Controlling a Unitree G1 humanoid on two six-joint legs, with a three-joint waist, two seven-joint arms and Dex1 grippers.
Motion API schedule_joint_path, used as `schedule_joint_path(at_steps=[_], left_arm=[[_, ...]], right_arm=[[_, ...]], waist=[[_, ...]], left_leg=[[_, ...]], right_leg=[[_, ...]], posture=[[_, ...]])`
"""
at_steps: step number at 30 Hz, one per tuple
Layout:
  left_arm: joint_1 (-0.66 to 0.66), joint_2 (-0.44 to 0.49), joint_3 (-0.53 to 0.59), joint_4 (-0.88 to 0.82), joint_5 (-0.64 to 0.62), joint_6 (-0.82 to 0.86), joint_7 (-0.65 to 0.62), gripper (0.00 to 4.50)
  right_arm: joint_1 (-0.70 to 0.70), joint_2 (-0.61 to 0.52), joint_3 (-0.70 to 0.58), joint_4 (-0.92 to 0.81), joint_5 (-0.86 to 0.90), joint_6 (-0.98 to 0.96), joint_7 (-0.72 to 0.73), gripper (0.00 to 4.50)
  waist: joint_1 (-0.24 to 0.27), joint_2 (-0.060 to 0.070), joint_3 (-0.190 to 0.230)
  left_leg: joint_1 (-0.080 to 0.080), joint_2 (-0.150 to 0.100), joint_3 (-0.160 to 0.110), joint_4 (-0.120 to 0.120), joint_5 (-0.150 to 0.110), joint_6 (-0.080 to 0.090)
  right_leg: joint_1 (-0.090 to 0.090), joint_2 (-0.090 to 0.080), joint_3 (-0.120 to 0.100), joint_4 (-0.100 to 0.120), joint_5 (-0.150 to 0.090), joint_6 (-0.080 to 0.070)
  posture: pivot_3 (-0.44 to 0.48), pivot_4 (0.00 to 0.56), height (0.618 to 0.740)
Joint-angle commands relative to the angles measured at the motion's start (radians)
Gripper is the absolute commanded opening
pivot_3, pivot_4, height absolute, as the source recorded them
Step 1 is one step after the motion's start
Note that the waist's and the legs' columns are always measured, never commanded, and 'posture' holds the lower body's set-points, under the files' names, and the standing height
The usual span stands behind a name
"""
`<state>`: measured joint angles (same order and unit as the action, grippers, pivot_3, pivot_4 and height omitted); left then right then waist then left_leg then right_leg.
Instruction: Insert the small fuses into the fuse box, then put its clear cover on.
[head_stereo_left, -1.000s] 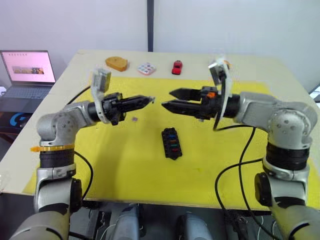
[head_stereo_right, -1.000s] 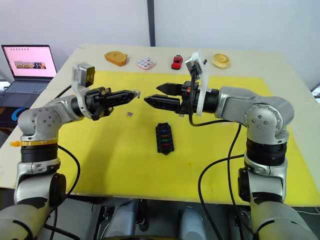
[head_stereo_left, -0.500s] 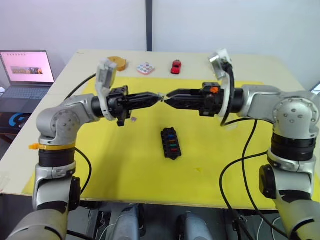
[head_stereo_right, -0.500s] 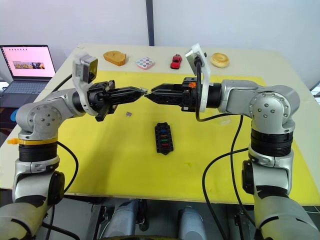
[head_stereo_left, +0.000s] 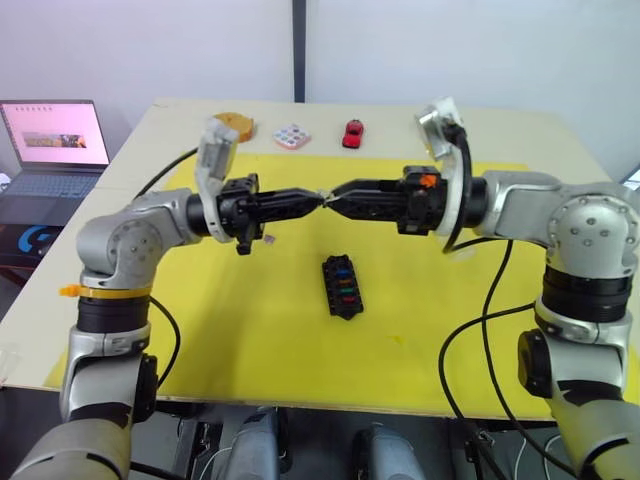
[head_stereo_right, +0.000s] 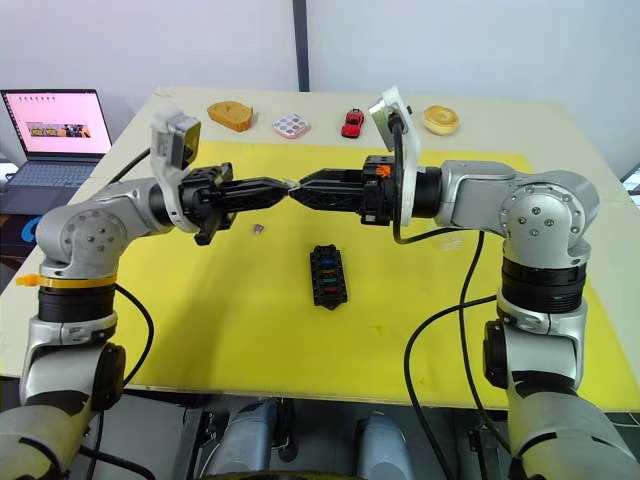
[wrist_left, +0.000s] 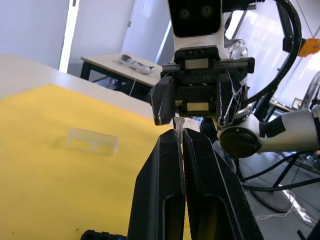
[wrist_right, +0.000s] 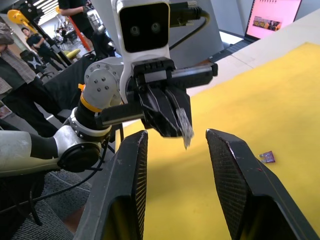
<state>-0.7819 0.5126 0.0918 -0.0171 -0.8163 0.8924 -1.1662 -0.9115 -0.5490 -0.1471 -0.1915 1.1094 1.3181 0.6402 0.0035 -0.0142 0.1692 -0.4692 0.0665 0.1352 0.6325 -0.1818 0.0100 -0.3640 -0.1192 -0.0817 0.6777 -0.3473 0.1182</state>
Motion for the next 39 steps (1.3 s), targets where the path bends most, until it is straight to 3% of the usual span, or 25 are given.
schedule_joint_path(at_steps=[1, 9, 15, 23, 26, 32, 39], left_arm=[[-0.009, 0.016, 0.002, -0.016, -0.003, -0.022, -0.006, 0.00], [-0.010, 0.015, 0.003, -0.021, -0.011, -0.021, 0.009, 0.00], [-0.007, 0.017, -0.004, -0.026, -0.004, -0.026, 0.009, 0.00], [-0.007, 0.022, -0.005, -0.020, -0.002, -0.027, 0.012, 0.00], [-0.006, 0.029, -0.004, -0.017, -0.003, -0.025, 0.009, 0.81], [0.016, 0.082, 0.009, -0.030, 0.008, -0.034, 0.003, 3.37], [0.145, 0.213, -0.067, -0.075, 0.165, -0.174, -0.035, 3.37]], right_arm=[[-0.020, 0.002, -0.024, -0.017, 0.029, -0.011, -0.008, 1.95], [-0.015, 0.003, -0.012, -0.019, 0.034, -0.016, -0.007, 1.95], [-0.015, 0.013, -0.011, -0.016, 0.035, -0.022, -0.018, 0.02], [-0.013, 0.012, -0.008, -0.017, 0.034, -0.026, -0.019, 0.02], [-0.013, 0.009, -0.006, -0.015, 0.029, -0.029, -0.017, 0.00], [0.015, -0.012, 0.025, -0.010, -0.064, -0.145, 0.046, 0.00], [0.158, -0.179, 0.289, 0.072, -0.492, -0.672, 0.429, 0.00]], waist=[[-0.001, 0.000, 0.000], [0.000, 0.000, 0.000], [0.000, 0.000, 0.000], [0.000, 0.000, 0.000], [0.000, 0.000, 0.000], [-0.001, 0.000, 0.000], [0.000, 0.000, 0.000]], left_leg=[[0.000, 0.000, 0.000, 0.000, 0.000, 0.000], [-0.001, 0.000, 0.000, 0.000, 0.000, 0.000], [-0.001, 0.000, 0.000, 0.000, 0.000, 0.000], [-0.001, 0.000, 0.000, 0.000, 0.000, 0.000], [-0.001, 0.000, 0.000, 0.000, 0.000, 0.000], [-0.003, 0.000, 0.000, 0.000, 0.000, 0.000], [-0.005, 0.000, 0.001, 0.000, 0.000, 0.000]], right_leg=[[0.000, 0.000, 0.000, 0.000, 0.000, 0.000], [-0.001, 0.000, 0.000, 0.000, 0.000, 0.000], [-0.001, 0.000, 0.000, 0.000, 0.000, 0.000], [-0.002, 0.000, 0.000, 0.000, 0.000, 0.000], [-0.002, 0.000, 0.000, 0.000, 0.000, 0.000], [-0.004, 0.000, 0.000, 0.000, 0.000, 0.000], [-0.007, 0.000, 0.000, -0.001, 0.000, 0.000]], posture=[[0.000, 0.150, 0.740], [0.000, 0.150, 0.740], [0.000, 0.150, 0.740], [0.000, 0.150, 0.740], [0.000, 0.150, 0.740], [0.000, 0.150, 0.740], [0.000, 0.150, 0.740]])
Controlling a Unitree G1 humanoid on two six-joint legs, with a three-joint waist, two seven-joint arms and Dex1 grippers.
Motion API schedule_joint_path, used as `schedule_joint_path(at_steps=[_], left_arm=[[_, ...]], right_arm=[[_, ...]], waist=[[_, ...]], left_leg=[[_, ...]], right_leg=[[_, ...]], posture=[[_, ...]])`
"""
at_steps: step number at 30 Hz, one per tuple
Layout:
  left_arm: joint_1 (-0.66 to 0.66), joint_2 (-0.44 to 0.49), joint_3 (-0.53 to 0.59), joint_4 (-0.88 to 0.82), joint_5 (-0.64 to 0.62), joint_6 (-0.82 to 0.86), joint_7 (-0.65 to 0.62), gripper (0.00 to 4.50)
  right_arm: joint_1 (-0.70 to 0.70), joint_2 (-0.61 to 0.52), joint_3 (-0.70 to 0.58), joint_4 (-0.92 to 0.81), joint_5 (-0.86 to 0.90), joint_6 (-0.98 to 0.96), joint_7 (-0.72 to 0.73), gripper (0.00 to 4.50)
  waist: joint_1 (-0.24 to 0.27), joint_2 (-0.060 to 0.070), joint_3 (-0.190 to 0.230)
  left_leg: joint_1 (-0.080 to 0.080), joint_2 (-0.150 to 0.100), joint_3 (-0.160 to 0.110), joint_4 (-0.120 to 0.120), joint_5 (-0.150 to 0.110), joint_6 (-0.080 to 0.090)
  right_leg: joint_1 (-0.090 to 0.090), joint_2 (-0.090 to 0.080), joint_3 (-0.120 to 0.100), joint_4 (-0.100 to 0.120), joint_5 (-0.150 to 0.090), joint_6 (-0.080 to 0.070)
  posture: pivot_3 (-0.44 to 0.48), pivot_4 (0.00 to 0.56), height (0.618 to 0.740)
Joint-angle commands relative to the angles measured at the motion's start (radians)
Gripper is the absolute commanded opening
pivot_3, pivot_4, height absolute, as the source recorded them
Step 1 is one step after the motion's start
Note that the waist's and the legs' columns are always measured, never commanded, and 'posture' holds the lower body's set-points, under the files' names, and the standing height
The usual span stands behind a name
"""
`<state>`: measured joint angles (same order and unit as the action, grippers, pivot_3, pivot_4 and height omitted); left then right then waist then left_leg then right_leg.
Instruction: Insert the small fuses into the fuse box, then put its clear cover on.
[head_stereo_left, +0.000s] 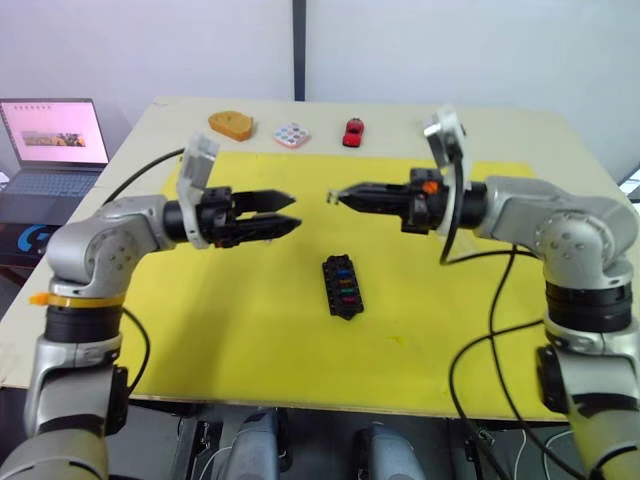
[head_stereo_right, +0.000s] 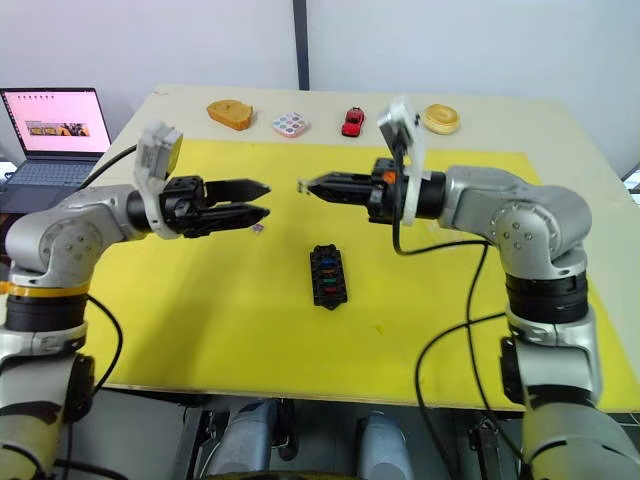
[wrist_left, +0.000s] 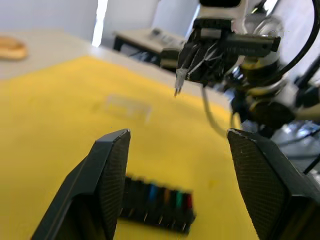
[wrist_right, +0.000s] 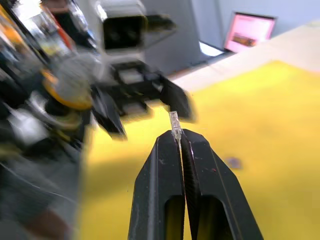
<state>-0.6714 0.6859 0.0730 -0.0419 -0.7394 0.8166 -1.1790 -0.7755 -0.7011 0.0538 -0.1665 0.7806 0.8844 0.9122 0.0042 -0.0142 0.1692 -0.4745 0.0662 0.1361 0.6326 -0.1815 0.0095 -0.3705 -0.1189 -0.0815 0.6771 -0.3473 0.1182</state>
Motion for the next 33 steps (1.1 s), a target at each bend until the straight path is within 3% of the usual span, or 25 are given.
schedule_joint_path(at_steps=[1, 6, 13, 33], left_arm=[[0.053, 0.053, -0.065, -0.052, 0.123, -0.135, -0.026, 3.37], [0.123, 0.072, -0.112, -0.069, 0.223, -0.263, -0.027, 3.37], [0.209, 0.065, -0.105, -0.156, 0.211, -0.243, 0.011, 3.37], [0.254, 0.062, -0.093, -0.206, 0.175, -0.193, 0.054, 3.37]], right_arm=[[0.030, -0.027, 0.110, 0.074, -0.203, -0.300, 0.195, 0.00], [0.040, 0.017, 0.166, 0.210, -0.313, -0.490, 0.307, 0.00], [0.025, 0.092, 0.179, 0.353, -0.405, -0.630, 0.369, 0.00], [-0.010, 0.162, 0.171, 0.540, -0.504, -0.766, 0.429, 0.00]], waist=[[-0.001, 0.000, 0.000], [-0.005, 0.001, 0.000], [-0.010, 0.001, 0.000], [-0.016, 0.001, 0.001]], left_leg=[[0.000, 0.000, 0.000, 0.000, 0.000, 0.000], [-0.001, 0.000, 0.001, 0.000, 0.001, -0.001], [-0.001, 0.001, 0.000, 0.000, 0.001, -0.001], [-0.001, 0.001, 0.000, 0.000, 0.001, -0.002]], right_leg=[[0.000, 0.000, 0.000, 0.000, 0.000, 0.000], [-0.002, 0.001, 0.000, 0.000, 0.000, 0.000], [-0.001, 0.001, 0.000, 0.000, 0.000, 0.000], [-0.001, 0.001, 0.000, 0.001, 0.000, 0.000]], posture=[[0.000, 0.150, 0.740], [0.000, 0.150, 0.740], [0.000, 0.150, 0.740], [0.000, 0.150, 0.740]])
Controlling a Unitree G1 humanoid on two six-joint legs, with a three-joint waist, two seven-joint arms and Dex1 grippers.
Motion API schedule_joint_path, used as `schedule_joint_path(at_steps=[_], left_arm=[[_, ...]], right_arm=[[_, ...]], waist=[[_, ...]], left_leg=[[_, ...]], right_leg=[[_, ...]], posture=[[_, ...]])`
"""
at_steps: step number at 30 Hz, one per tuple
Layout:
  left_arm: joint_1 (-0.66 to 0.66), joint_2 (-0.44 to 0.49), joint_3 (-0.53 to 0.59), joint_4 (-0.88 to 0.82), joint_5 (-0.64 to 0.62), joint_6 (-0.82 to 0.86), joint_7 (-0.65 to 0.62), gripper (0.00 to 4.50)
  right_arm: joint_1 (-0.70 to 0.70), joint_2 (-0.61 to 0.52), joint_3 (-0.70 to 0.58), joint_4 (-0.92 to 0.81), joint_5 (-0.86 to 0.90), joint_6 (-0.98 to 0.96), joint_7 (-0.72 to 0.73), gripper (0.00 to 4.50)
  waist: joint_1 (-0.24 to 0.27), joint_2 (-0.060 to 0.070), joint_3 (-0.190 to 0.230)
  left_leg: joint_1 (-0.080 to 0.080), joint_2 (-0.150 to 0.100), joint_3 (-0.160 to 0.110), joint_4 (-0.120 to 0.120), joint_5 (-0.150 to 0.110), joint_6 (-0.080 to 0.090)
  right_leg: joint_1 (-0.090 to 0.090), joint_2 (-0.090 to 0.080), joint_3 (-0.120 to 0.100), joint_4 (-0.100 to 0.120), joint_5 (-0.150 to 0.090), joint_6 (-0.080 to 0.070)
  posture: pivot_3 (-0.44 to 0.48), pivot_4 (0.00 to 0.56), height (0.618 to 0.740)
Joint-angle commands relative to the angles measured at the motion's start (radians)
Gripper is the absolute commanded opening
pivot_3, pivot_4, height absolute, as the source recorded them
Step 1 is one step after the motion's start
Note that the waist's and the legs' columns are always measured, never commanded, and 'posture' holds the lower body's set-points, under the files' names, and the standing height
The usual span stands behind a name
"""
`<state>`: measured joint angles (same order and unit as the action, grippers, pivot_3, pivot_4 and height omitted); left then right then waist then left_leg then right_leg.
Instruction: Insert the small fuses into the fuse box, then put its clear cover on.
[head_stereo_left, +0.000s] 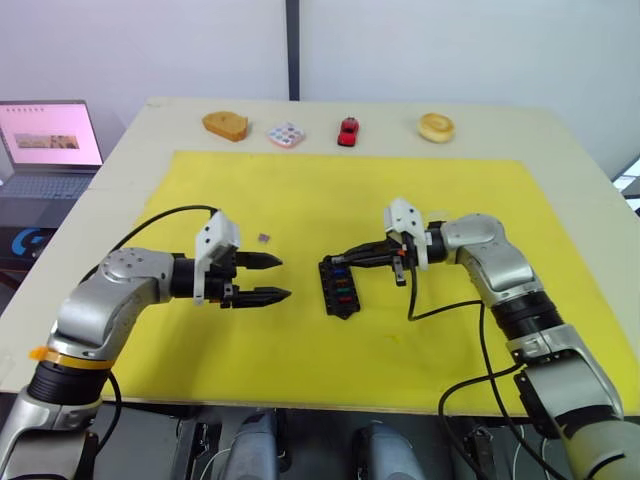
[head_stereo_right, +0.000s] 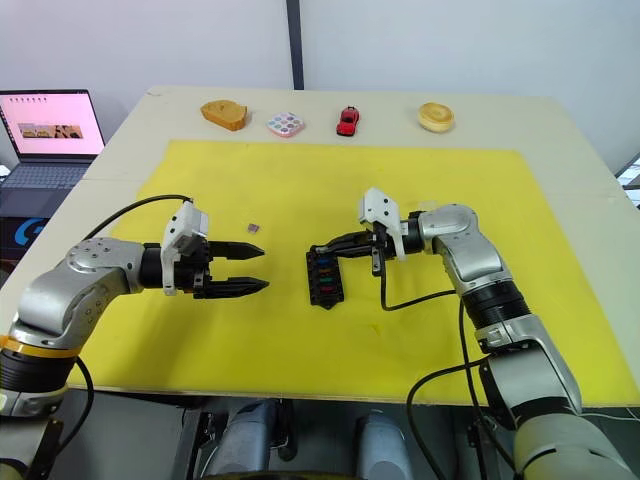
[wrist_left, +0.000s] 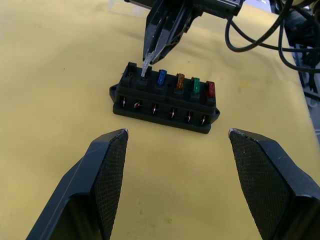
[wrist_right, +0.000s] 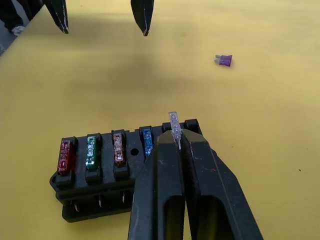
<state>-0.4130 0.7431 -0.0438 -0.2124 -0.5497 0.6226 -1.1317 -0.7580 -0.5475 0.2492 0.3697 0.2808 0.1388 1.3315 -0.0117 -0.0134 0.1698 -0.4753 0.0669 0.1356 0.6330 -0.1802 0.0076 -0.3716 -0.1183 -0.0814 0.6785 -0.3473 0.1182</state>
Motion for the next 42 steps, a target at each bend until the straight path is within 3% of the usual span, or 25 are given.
schedule_joint_path(at_steps=[1, 42], left_arm=[[-0.005, 0.004, 0.024, -0.039, -0.018, 0.004, 0.010, 3.37], [-0.009, -0.001, 0.015, -0.050, -0.035, 0.017, 0.045, 3.37]], right_arm=[[-0.029, 0.010, -0.024, 0.010, -0.008, -0.022, 0.013, 0.00], [-0.035, 0.014, 0.001, 0.093, -0.107, -0.085, 0.082, 0.00]], waist=[[0.001, 0.000, 0.000], [0.001, 0.000, 0.000]], left_leg=[[0.000, 0.000, 0.000, 0.000, 0.000, 0.000], [0.003, 0.000, 0.000, 0.002, 0.000, 0.000]], right_leg=[[0.000, 0.000, 0.000, 0.000, 0.000, 0.000], [0.004, 0.000, 0.000, 0.001, 0.000, 0.000]], posture=[[0.000, 0.150, 0.740], [0.000, 0.150, 0.740]])
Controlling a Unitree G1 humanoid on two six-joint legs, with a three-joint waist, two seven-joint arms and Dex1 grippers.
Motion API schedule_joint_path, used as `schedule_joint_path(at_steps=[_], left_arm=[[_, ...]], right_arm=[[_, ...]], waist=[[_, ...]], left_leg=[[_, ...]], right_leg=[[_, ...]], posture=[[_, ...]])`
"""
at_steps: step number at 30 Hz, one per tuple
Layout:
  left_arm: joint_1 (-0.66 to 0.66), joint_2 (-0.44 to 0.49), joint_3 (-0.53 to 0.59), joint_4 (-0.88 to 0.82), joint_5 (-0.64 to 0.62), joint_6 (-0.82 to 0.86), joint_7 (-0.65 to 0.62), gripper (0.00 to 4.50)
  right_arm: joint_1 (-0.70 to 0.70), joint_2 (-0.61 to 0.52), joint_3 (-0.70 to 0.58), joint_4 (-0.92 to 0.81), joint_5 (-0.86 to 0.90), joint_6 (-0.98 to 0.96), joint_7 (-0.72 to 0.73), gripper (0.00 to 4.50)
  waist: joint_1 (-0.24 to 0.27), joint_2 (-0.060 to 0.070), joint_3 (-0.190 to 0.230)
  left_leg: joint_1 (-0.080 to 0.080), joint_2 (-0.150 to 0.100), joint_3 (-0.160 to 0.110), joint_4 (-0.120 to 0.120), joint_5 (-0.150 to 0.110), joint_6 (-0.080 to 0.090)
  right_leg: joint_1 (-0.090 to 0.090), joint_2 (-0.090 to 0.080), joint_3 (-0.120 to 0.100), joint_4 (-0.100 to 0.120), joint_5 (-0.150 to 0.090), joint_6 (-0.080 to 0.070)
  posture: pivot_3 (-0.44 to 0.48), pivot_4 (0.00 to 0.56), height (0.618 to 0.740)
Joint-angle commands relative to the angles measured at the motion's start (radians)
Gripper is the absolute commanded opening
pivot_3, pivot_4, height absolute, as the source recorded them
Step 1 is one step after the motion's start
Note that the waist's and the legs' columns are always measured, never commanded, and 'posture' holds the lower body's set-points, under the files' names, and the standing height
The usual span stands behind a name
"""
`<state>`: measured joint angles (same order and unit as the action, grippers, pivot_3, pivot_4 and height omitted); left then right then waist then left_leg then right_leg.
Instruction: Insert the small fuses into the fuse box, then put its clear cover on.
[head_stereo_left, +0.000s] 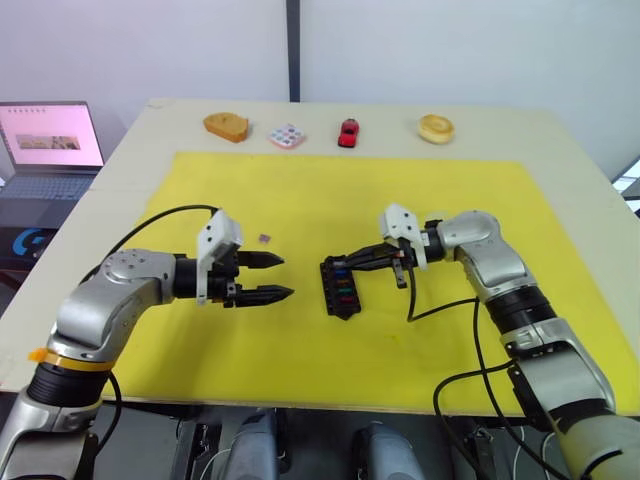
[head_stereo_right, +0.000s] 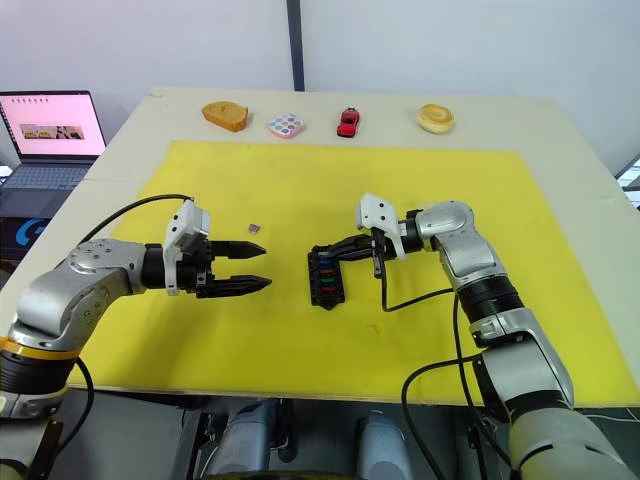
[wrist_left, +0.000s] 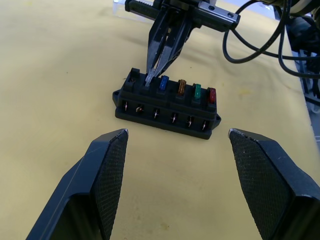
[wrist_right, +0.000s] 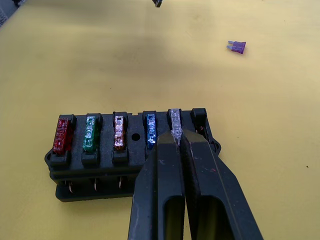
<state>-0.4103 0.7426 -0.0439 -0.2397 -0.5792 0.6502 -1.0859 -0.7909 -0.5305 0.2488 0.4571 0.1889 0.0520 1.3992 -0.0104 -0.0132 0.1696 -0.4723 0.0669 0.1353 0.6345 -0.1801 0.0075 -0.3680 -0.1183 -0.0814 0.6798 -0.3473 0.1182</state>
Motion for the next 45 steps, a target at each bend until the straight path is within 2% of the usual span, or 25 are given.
schedule_joint_path(at_steps=[1, 20, 23, 24, 25, 30, 39, 45], left_arm=[[-0.012, -0.001, 0.015, -0.022, -0.005, -0.011, 0.000, 3.37], [-0.024, -0.015, 0.010, 0.006, 0.005, -0.028, -0.006, 3.37], [-0.022, -0.013, 0.015, 0.008, 0.004, -0.028, -0.006, 3.42], [-0.022, -0.014, 0.016, 0.008, 0.004, -0.029, -0.006, 3.42], [-0.022, -0.014, 0.016, 0.009, 0.005, -0.029, -0.005, 3.42], [-0.021, -0.015, 0.016, 0.009, 0.003, -0.030, -0.004, 3.42], [-0.024, -0.017, 0.013, 0.017, 0.009, -0.034, -0.004, 3.42], [-0.033, -0.002, 0.011, 0.034, 0.019, -0.041, -0.022, 3.42]], right_arm=[[-0.002, -0.002, 0.000, 0.004, -0.014, 0.001, 0.014, 0.00], [-0.004, -0.010, -0.020, -0.032, 0.006, 0.035, 0.009, 0.00], [-0.002, -0.011, -0.021, -0.035, 0.006, 0.036, 0.008, 0.77], [-0.002, -0.012, -0.021, -0.036, 0.005, 0.034, 0.008, 0.89], [-0.001, -0.013, -0.020, -0.037, 0.003, 0.033, 0.008, 1.23], [-0.002, -0.015, -0.025, -0.038, 0.002, 0.037, 0.007, 3.43], [-0.037, -0.027, -0.053, -0.027, 0.011, 0.066, 0.003, 3.43], [-0.056, -0.043, -0.080, -0.068, 0.057, 0.158, 0.015, 3.43]], waist=[[0.000, 0.000, 0.000], [0.000, 0.000, 0.000], [-0.001, 0.000, 0.000], [-0.001, 0.000, 0.000], [-0.001, 0.000, 0.000], [-0.001, 0.000, 0.000], [-0.001, 0.000, 0.000], [-0.001, 0.000, 0.000]], left_leg=[[0.000, 0.000, 0.000, 0.000, 0.000, 0.000], [0.000, 0.000, 0.000, 0.000, 0.000, 0.000], [0.000, 0.000, 0.000, 0.000, 0.000, 0.000], [0.000, 0.000, 0.000, 0.000, 0.000, 0.000], [0.000, 0.000, 0.000, 0.000, 0.000, 0.000], [0.000, 0.000, 0.000, 0.000, 0.000, 0.000], [0.000, 0.000, 0.000, 0.000, 0.000, 0.000], [0.000, 0.000, 0.000, 0.000, 0.000, 0.000]], right_leg=[[0.000, 0.000, 0.000, 0.000, 0.000, 0.000], [0.000, 0.000, 0.000, 0.000, 0.000, 0.000], [0.000, 0.000, 0.000, 0.000, 0.000, 0.000], [0.000, 0.000, 0.000, 0.000, 0.000, 0.000], [0.000, 0.000, 0.000, 0.000, 0.000, 0.000], [0.000, 0.000, 0.000, 0.000, 0.000, 0.000], [0.000, 0.000, 0.000, 0.000, 0.000, 0.000], [-0.001, 0.000, 0.000, 0.000, 0.000, 0.000]], posture=[[0.000, 0.150, 0.740], [0.000, 0.150, 0.740], [0.000, 0.150, 0.740], [0.000, 0.150, 0.740], [0.000, 0.150, 0.740], [0.000, 0.150, 0.740], [0.000, 0.150, 0.740], [0.000, 0.150, 0.740]])
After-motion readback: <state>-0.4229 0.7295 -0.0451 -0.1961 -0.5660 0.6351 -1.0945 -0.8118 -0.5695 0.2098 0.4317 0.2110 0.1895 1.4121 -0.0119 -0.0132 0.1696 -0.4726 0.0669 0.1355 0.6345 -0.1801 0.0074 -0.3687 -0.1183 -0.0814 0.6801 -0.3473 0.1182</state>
